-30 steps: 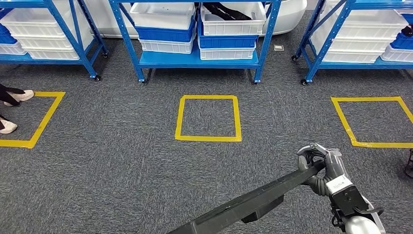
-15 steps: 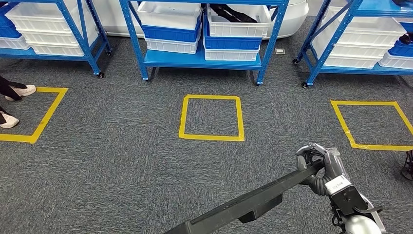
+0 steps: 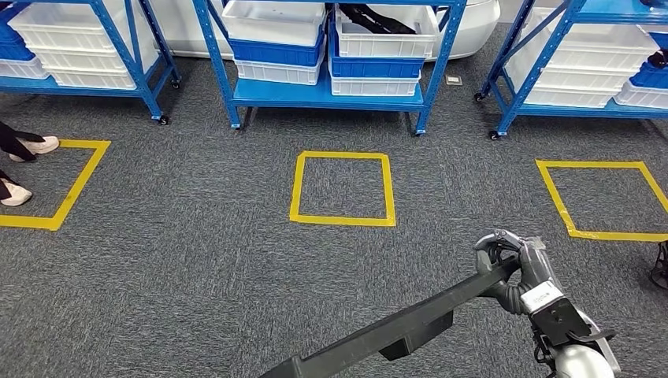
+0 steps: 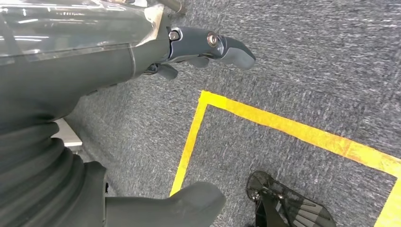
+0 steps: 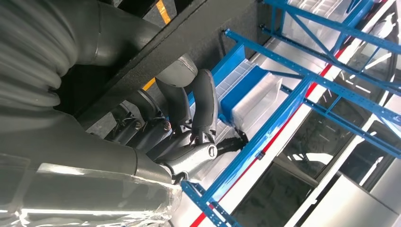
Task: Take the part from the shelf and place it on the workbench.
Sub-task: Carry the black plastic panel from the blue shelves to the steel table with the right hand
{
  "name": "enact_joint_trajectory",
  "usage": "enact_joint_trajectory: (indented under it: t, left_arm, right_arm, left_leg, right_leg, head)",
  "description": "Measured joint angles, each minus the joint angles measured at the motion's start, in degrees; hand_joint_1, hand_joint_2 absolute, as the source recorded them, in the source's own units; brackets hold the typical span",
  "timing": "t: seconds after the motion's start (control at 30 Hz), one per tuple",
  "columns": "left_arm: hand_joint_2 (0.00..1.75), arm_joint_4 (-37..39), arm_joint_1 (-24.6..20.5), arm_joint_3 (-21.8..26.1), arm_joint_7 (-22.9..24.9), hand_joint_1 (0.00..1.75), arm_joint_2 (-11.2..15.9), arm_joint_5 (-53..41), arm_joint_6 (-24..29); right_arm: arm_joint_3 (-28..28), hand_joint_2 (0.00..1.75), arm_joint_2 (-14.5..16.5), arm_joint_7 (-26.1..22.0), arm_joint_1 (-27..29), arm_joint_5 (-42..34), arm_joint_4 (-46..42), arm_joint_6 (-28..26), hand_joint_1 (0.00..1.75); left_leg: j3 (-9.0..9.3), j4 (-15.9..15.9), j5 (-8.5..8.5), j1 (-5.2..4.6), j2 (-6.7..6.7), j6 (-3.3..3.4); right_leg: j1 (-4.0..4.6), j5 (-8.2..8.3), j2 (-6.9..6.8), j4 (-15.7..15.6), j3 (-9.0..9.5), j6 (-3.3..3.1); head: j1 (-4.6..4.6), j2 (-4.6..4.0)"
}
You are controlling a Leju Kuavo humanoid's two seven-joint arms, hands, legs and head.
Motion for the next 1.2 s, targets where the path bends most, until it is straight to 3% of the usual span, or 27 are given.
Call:
enact_joint_trajectory:
  t: [0.1, 0.17, 0.23, 0.3, 0.33, 0.37, 0.4, 0.43, 0.5, 0.57, 0.6, 0.63, 0.67, 0.73, 0.8, 0.83, 0.87, 0.9, 0.97, 1.03, 1.07, 1.2]
  left_arm:
    - [1.75, 0.0, 0.0, 0.3, 0.2, 0.0, 0.0, 0.3, 0.3]
    - [1.75, 0.0, 0.0, 0.6, 0.2, 0.0, -0.1, 0.3, 0.5]
    - [1.75, 0.0, 0.0, 0.7, 0.2, 0.0, -0.2, 0.3, 0.6]
    - [1.75, 0.0, 0.0, 0.7, 0.2, 0.0, -0.3, 0.3, 0.6]
    - [1.75, 0.0, 0.0, 0.7, 0.2, 0.0, -0.3, 0.3, 0.6]
    - [1.75, 0.0, 0.0, 0.7, 0.2, 0.0, -0.4, 0.3, 0.6]
    - [1.75, 0.0, 0.0, 0.7, 0.2, 0.0, -0.4, 0.2, 0.5]
    - [1.75, 0.0, 0.0, 0.7, 0.2, 0.0, -0.4, 0.2, 0.5]
    - [1.75, 0.0, 0.0, 0.7, 0.2, 0.0, -0.4, 0.0, 0.3]
    - [1.75, 0.0, 0.0, 0.7, 0.1, 0.0, -0.4, -0.4, 0.1]
    - [1.75, 0.0, 0.0, 0.7, 0.0, 0.0, -0.3, -0.6, 0.0]
    - [1.75, 0.0, 0.0, 0.7, 0.0, 0.0, -0.3, -0.8, -0.1]
    - [1.75, 0.0, 0.0, 0.7, -0.1, 0.0, -0.3, -1.0, -0.2]
    - [1.75, 0.0, 0.2, 0.7, -0.2, 0.0, -0.2, -1.4, -0.3]
    - [1.75, 0.0, 0.2, 0.7, -0.2, 0.0, -0.1, -1.8, -0.6]
    - [1.75, 0.0, 0.2, 0.7, -0.2, 0.0, 0.0, -2.0, -0.7]
    - [1.75, 0.0, 0.3, 0.7, -0.2, 0.0, 0.0, -2.1, -0.8]
    - [1.75, 0.0, 0.3, 0.6, -0.2, 0.0, 0.1, -2.2, -0.9]
    - [1.75, 0.0, 0.3, 0.6, -0.3, 0.0, 0.3, -2.3, -1.0]
    - [1.75, 0.0, 0.2, 0.6, -0.4, 0.0, 0.4, -2.5, -1.1]
    - [1.75, 0.0, 0.2, 0.6, -0.4, 0.0, 0.5, -2.6, -1.1]
    - [1.75, 0.0, 0.2, 0.6, -0.7, 0.0, 0.5, -2.6, -1.3]
  right_arm:
    - [0.5, 1.75, 0.1, 0.1, -1.2, 0.1, 0.6, 0.6, 1.75]
    - [0.7, 1.75, 0.0, 0.1, -1.8, 0.1, 1.1, 0.7, 1.75]
    - [0.9, 1.75, 0.0, 0.1, -2.2, 0.1, 1.5, 0.7, 1.75]
    - [1.1, 1.75, 0.0, 0.1, -2.3, 0.0, 2.0, 0.7, 1.75]
    - [1.1, 1.75, 0.0, 0.1, -2.2, 0.0, 2.1, 0.7, 1.75]
    - [1.2, 1.75, 0.0, 0.1, -2.1, 0.0, 2.3, 0.7, 1.75]
    - [1.2, 1.75, 0.0, 0.1, -1.9, 0.0, 2.4, 0.7, 1.75]
    - [1.2, 1.75, 0.0, 0.1, -1.8, -0.1, 2.4, 0.7, 1.75]
    - [1.2, 1.75, -0.1, 0.1, -1.6, -0.1, 2.4, 0.7, 1.75]
    - [1.2, 1.75, -0.2, 0.0, -1.3, -0.2, 2.3, 0.7, 1.75]
    - [1.1, 1.75, -0.2, -0.1, -1.0, -0.2, 2.3, 0.6, 1.75]
    - [1.0, 1.75, -0.2, -0.1, -0.7, -0.2, 2.1, 0.5, 1.75]
    - [0.9, 1.75, -0.2, -0.1, -0.3, -0.2, 1.8, 0.5, 1.75]
    - [0.5, 1.75, -0.1, -0.1, 0.9, -0.2, 1.0, 0.3, 1.75]
    - [0.1, 1.75, 0.1, -0.1, 2.3, -0.1, 0.0, 0.2, 1.75]
    - [-0.1, 1.75, 0.2, -0.1, 3.1, -0.1, -0.4, 0.2, 1.75]
    - [-0.3, 1.75, 0.3, -0.1, 3.8, -0.1, -0.8, 0.2, 1.75]
    - [-0.6, 1.75, 0.4, -0.1, 4.4, -0.1, -1.1, 0.2, 1.75]
    - [-1.2, 1.75, 0.6, -0.1, 5.4, -0.1, -1.9, 0.2, 1.75]
    - [-1.6, 1.75, 0.7, -0.1, 6.0, -0.1, -2.5, 0.1, 1.75]
    - [-1.8, 1.75, 0.8, -0.2, 6.2, -0.1, -2.8, 0.1, 1.75]
    - [-2.6, 1.75, 1.1, -0.3, 7.1, 0.2, -3.8, -0.1, 1.75]
  left_leg:
    - [-0.13, 0.1, 0.44, -0.14, -0.01, 0.43]
    - [-0.23, -0.3, 1.25, 0.11, 0.12, 1.02]
    - [-0.83, -0.7, 2.14, 0.39, 0.29, 1.58]
    - [-1.95, -0.7, 2.86, 0.32, 0.32, 1.77]
    - [-2.54, -0.6, 3.23, 0.26, 0.32, 1.73]
    - [-3.13, -0.5, 3.59, 0.21, 0.32, 1.65]
    - [-3.68, -0.4, 3.91, 0.19, 0.31, 1.52]
    - [-4.18, -0.2, 4.23, 0.18, 0.29, 1.34]
    - [-4.89, 0.2, 4.8, 0.16, 0.26, 0.76]
    - [-5.12, 0.5, 5.23, 0.15, 0.25, 0.12]
    - [-5.17, 0.5, 5.33, 0.18, 0.23, -0.28]
    - [-5.31, 0.7, 5.29, 0.27, 0.17, -0.65]
    - [-5.62, 1.1, 4.59, 0.41, 0.09, -1.09]
    - [-6.91, 4.6, 0.45, 0.82, -0.03, -2.04]
    - [-8.95, 11.8, -5.18, 1.36, -0.04, -2.98]
    - [-9.63, 15.0, -6.71, 1.65, -0.04, -3.36]
    - [-9.49, 16.6, -6.93, 1.91, -0.04, -3.66]
    - [-8.19, 15.9, -6.05, 2.15, -0.03, -3.85]
    - [-2.62, 8.4, -3.17, 2.48, -0.06, -3.87]
    - [1.94, 1.5, -1.76, 2.42, -0.15, -3.34]
    - [2.72, 0.1, -1.76, 2.27, -0.16, -3.0]
    - [2.25, -0.5, -1.54, 1.55, -0.05, -2.29]
  right_leg:
    - [-0.18, 0.44, 0.0, 0.0, -0.03, 0.59]
    - [-0.34, -0.24, 0.0, 0.7, -0.43, 0.78]
    - [-0.45, -3.85, 0.01, 5.5, -2.41, 0.24]
    - [-0.36, -8.56, 0.04, 13.8, -5.28, -0.19]
    - [-0.28, -9.99, 0.05, 16.8, -5.96, -0.09]
    - [-0.19, -10.5, 0.06, 17.7, -5.5, 0.16]
    - [-0.12, -10.09, 0.06, 15.9, -3.71, 0.51]
    - [-0.09, -9.13, 0.04, 12.0, -0.74, 0.82]
    - [0.17, -7.7, 0.09, 3.5, 5.04, 0.54]
    - [0.65, -7.31, 0.3, 0.3, 6.65, -0.53]
    - [0.91, -7.04, 0.43, 0.5, 6.36, -1.17]
    - [0.61, -6.9, 0.45, 0.3, 6.0, -1.88]
    - [0.4, -6.61, 0.44, 0.2, 5.81, -2.66]
    - [-0.13, -5.7, 0.26, 0.0, 5.16, -3.95]
    - [0.01, -4.89, 0.14, 0.1, 4.32, -4.36]
    - [0.05, -4.5, 0.13, 0.1, 3.91, -4.29]
    - [0.06, -4.15, 0.15, 0.2, 3.51, -4.15]
    - [0.04, -3.87, 0.19, 0.4, 3.2, -4.0]
    - [-0.03, -3.55, 0.27, 0.7, 2.72, -3.73]
    - [0.13, -3.3, 0.31, 0.9, 2.49, -3.29]
    - [0.24, -3.15, 0.31, 0.9, 2.4, -3.03]
    - [1.02, -3.08, 0.32, 1.0, 1.83, -2.31]
  head:
    - [-0.01, 0.0]
    - [0.01, 0.0]
    - [0.22, 0.0]
    - [0.43, 0.0]
    - [0.43, 0.0]
    - [0.44, 0.0]
    - [0.46, 0.0]
    - [0.45, 0.0]
    - [0.37, 0.0]
    - [0.26, 0.0]
    - [0.28, 0.0]
    - [0.33, 0.0]
    - [0.33, 0.0]
    - [0.21, 0.0]
    - [0.08, 0.0]
    - [0.08, 0.0]
    - [0.06, 0.0]
    - [0.06, 0.0]
    - [0.03, 0.0]
    - [0.08, 0.0]
    - [0.07, 0.0]
    - [0.39, 0.0]
